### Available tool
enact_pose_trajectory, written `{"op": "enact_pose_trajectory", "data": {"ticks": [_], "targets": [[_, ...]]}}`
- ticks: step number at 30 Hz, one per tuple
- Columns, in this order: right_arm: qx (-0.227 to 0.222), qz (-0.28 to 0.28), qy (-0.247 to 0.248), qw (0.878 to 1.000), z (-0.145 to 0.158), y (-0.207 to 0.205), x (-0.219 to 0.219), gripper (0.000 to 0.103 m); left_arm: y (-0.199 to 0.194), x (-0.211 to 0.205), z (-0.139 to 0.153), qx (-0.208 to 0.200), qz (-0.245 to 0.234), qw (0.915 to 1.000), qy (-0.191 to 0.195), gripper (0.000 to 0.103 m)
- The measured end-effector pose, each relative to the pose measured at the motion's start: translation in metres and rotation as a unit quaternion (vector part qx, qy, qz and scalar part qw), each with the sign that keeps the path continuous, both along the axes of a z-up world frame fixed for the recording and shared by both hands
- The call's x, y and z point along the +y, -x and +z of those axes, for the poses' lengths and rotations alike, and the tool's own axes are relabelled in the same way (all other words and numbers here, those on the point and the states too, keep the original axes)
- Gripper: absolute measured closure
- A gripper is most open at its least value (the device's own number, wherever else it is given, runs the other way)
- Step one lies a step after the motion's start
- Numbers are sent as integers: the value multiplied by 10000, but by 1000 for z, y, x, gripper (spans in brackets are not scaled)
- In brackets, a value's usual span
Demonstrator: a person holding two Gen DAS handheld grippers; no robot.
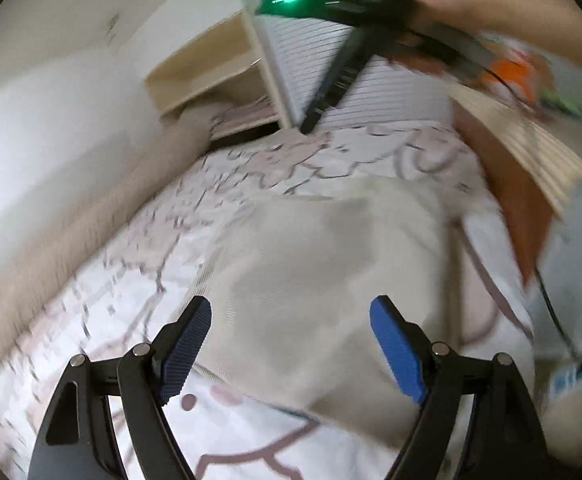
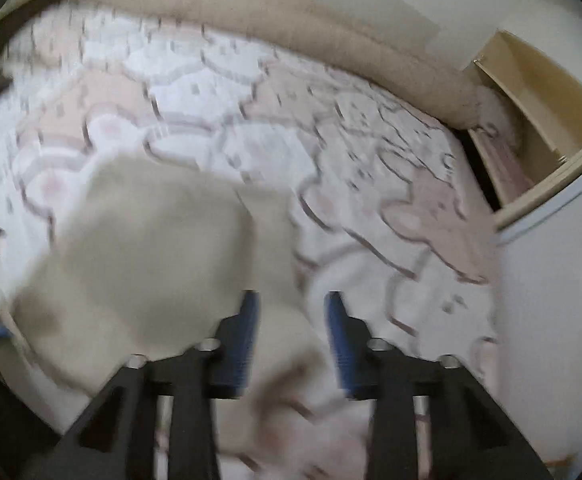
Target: Fold clothes
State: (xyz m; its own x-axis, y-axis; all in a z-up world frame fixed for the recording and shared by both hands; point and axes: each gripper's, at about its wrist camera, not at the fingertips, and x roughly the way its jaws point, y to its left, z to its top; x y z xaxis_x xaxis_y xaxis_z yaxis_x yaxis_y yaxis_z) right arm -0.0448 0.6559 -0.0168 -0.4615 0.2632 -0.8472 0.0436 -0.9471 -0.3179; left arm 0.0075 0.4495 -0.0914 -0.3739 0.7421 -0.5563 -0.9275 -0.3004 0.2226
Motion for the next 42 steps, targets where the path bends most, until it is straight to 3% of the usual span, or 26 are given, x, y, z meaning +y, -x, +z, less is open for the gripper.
{"op": "enact_pose_trajectory", "data": {"ticks": [2, 5, 8, 11, 14, 15, 18, 21, 24, 28, 34, 38, 42], "targets": [[91, -144, 439, 9989, -7, 18, -12, 71, 22, 18, -12, -445, 223, 9987, 110, 21], [-207, -455, 1003, 9937, -50, 46, -13, 71, 39, 33, -44, -1043, 330, 9925, 539, 21], [-487, -925, 1215, 9871, -92, 74, -4, 71, 25, 26, -69, -823, 285, 9936, 721, 21], [-157, -1543, 1467, 9769, -99, 90, 19, 71, 23, 13, -73, -1080, 435, 9919, 501, 21], [438, -2640, 1421, 9530, -90, 86, 51, 71, 19, 0, -72, -1262, 464, 9901, 402, 21], [552, -2837, 1650, 9430, -83, 80, 60, 71, 15, -4, -70, -1233, 430, 9907, 379, 21], [637, -2823, 2482, 9245, -63, 54, 66, 71, 4, -15, -61, -1035, 289, 9937, 308, 22], [491, -2875, 3176, 9023, -55, 16, 55, 67, -14, -25, -53, -707, 37, 9971, 266, 22], [-102, -3177, 3763, 8703, -74, -24, 42, 67, -23, -27, -52, -451, -132, 9984, 315, 22], [-862, -3513, 3316, 8713, -108, -55, 43, 67, -25, -28, -54, -498, -107, 9982, 310, 22], [-637, -3842, 3465, 8534, -86, -77, 57, 67, -34, -30, -62, -412, -39, 9987, 306, 22], [-288, -3818, 3286, 8633, -57, -89, 52, 67, -30, -34, -62, -662, 72, 9975, 234, 22], [-794, -4070, 2988, 8595, -86, -89, 52, 67, -29, -37, -63, -877, 200, 9958, 169, 22]]}}
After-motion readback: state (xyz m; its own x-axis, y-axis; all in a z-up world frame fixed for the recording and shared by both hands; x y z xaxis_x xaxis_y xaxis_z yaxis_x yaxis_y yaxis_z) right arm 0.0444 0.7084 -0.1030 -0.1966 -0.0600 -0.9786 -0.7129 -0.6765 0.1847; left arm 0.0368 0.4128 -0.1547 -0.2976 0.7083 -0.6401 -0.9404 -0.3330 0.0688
